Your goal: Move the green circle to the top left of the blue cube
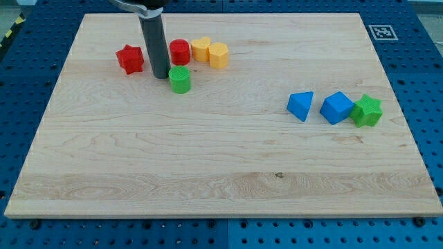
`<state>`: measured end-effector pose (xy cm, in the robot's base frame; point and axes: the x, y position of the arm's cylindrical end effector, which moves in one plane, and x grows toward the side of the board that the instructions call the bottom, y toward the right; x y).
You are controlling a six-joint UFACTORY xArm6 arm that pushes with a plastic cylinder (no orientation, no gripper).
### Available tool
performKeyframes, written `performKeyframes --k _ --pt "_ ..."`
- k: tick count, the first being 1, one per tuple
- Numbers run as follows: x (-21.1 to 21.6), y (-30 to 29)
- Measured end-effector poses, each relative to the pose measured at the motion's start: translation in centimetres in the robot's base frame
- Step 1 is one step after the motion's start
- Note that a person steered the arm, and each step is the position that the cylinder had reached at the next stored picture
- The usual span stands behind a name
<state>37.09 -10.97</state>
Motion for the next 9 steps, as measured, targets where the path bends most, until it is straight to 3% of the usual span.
performKeyframes --k 2,5,9 --pt "4.1 1.1" --pt "4.6 5.7" --pt "3.4 3.5"
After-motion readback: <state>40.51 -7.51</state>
